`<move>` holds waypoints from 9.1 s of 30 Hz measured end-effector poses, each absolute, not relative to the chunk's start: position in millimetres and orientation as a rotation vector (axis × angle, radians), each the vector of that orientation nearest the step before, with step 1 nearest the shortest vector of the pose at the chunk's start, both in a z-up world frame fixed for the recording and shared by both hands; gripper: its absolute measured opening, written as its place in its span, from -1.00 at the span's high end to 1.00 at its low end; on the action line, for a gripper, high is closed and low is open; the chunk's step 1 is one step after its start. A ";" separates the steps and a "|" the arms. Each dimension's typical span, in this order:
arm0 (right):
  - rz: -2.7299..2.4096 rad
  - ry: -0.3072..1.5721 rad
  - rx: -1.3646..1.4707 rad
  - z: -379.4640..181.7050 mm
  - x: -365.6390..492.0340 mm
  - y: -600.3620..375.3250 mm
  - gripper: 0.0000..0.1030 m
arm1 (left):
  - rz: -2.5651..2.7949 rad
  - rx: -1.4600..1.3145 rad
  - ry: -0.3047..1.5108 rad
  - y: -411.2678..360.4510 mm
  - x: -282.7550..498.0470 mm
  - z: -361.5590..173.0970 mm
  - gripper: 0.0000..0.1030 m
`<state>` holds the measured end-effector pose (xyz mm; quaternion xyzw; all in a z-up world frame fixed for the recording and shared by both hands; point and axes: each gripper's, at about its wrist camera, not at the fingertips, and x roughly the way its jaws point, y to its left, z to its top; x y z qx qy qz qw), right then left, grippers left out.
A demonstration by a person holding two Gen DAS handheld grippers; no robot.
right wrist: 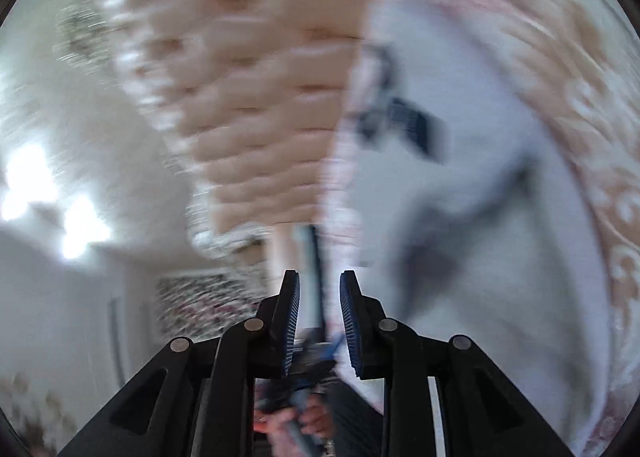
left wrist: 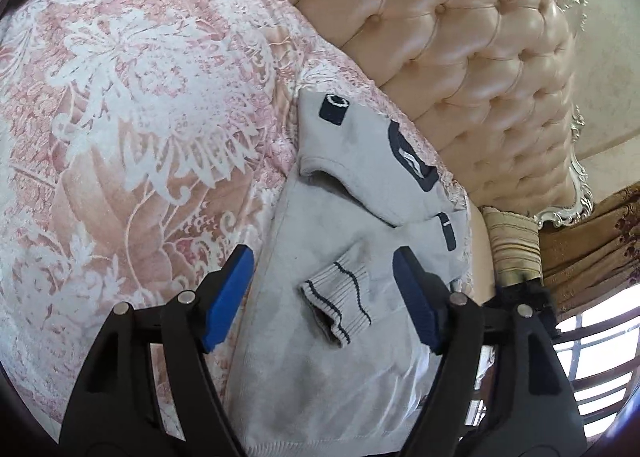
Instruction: Fold clothes
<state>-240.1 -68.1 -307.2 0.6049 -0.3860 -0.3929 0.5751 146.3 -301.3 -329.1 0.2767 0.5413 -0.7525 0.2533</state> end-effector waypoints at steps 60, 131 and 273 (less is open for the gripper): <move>-1.300 -0.944 1.534 -342.6 -248.1 -54.7 0.77 | -2.153 0.885 1.524 -316.0 81.8 -324.8 0.90; -1.799 -0.342 1.443 -303.3 -317.3 -89.2 -0.10 | -2.080 0.670 2.026 -401.5 71.7 -400.7 0.19; -2.009 0.534 1.078 -276.5 -182.3 -86.5 -0.16 | -2.261 0.791 1.760 -219.2 124.9 -330.2 -0.99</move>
